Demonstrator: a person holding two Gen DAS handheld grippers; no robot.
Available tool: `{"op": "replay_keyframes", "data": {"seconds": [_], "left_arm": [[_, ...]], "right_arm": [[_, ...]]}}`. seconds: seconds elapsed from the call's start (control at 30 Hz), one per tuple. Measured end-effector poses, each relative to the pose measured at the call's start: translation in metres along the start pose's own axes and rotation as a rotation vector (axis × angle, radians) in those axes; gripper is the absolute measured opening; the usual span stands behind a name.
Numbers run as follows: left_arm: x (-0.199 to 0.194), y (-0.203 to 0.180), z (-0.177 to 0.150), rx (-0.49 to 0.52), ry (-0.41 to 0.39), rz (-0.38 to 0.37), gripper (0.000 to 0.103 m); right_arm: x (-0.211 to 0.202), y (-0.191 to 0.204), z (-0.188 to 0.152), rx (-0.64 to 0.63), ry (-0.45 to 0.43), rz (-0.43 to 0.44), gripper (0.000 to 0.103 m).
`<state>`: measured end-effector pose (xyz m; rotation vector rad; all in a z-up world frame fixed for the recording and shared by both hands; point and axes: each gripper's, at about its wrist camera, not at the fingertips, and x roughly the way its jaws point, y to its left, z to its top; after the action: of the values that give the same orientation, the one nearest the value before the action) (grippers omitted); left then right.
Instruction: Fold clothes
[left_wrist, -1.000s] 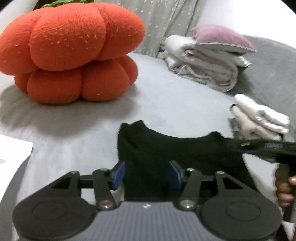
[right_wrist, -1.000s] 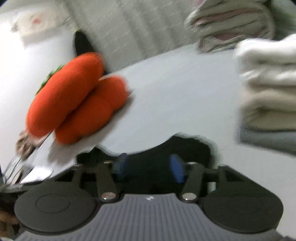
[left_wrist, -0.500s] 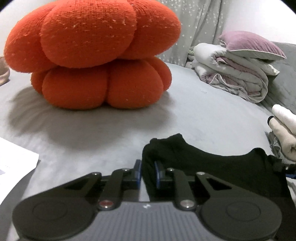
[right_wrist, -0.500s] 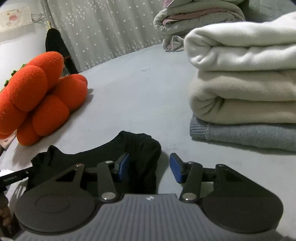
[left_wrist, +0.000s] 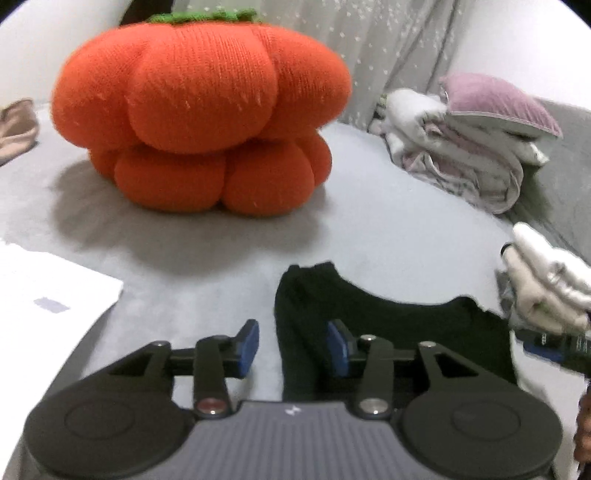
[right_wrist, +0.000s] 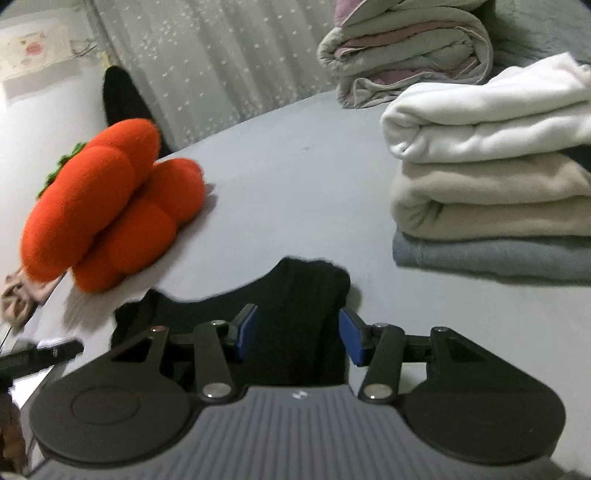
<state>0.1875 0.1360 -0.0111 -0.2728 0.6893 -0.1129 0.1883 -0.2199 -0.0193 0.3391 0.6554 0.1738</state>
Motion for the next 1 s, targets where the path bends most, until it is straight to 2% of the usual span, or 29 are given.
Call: {"op": "replay_keyframes", "data": {"seconds": [0.17,0.33,0.5,0.8,1.0], "left_arm": [[-0.030,-0.016,-0.019,0.011,0.047,-0.055,0.044],[-0.054,-0.031,-0.055,0.102,0.110,-0.054,0.044],[-0.077,-0.038,-0.095,0.171,0.161,-0.076,0.044],[-0.127,-0.061,-0.164,0.285,0.201,-0.175,0.044],[-0.169,-0.075,-0.208,0.338,0.183,-0.258,0.044]], "right_arm": [[-0.040,-0.008,-0.020,0.016,0.078,-0.003,0.053],[-0.081,-0.018,-0.043,0.072,0.129,-0.002,0.053],[-0.117,-0.019,-0.068,0.069,0.154,-0.020,0.053],[-0.179,-0.035,-0.120,0.147,0.183,-0.018,0.053],[-0.218,-0.037,-0.163,0.171,0.200,-0.034,0.053]]}}
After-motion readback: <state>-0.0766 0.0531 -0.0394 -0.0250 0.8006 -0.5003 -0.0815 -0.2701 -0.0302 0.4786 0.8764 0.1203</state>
